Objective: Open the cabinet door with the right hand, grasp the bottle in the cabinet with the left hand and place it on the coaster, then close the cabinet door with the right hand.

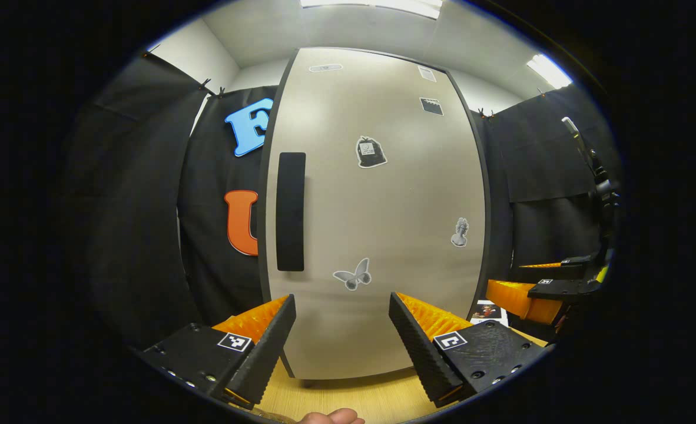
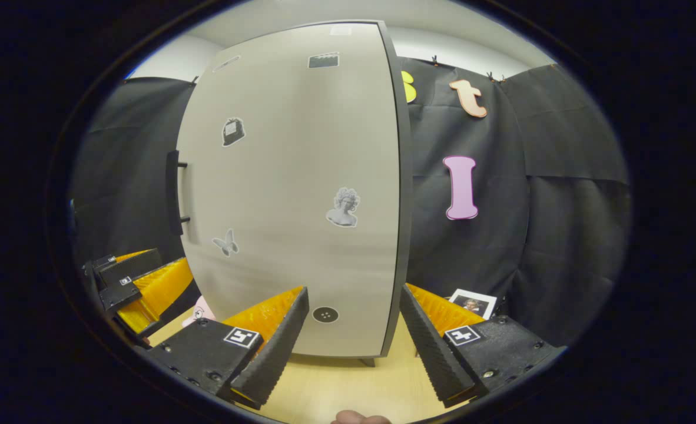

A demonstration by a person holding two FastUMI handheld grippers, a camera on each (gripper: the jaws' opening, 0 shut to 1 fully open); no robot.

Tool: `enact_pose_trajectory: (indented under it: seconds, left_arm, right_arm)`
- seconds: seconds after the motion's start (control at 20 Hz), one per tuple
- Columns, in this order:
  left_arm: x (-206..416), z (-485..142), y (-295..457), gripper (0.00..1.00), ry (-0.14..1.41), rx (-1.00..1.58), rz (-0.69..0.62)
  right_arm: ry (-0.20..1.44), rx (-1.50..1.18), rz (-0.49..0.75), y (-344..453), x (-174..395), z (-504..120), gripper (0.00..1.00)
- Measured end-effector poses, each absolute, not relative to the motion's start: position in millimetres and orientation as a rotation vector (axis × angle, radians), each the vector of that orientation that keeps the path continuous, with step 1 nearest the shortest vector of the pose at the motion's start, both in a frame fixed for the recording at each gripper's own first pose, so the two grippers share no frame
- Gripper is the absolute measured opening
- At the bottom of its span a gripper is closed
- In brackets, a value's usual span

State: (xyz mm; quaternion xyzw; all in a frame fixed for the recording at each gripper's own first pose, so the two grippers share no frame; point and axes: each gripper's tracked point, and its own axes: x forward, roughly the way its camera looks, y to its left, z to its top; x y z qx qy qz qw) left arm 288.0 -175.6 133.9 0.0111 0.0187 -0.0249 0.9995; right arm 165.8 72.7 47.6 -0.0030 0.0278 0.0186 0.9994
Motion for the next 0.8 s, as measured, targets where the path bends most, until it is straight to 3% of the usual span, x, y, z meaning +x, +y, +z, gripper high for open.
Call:
enact_pose_trajectory:
  seconds: [0.15, 0.25, 0.8]
  left_arm:
    - [287.7, 131.3, -171.2, 0.96, 0.048, 0.022, -0.033]
    - [287.9, 129.8, -171.5, 0.97, 0.052, 0.025, -0.029]
    - [289.3, 123.9, -174.4, 0.97, 0.074, 0.013, -0.020]
  right_arm:
    - [0.051, -0.003, 0.033, 69.0, 164.4, 48.3, 0.96]
    - [0.045, -0.007, 0.032, 67.6, 163.1, 49.2, 1.00]
    - [0.056, 0.001, 0.062, 72.3, 167.1, 44.0, 1.00]
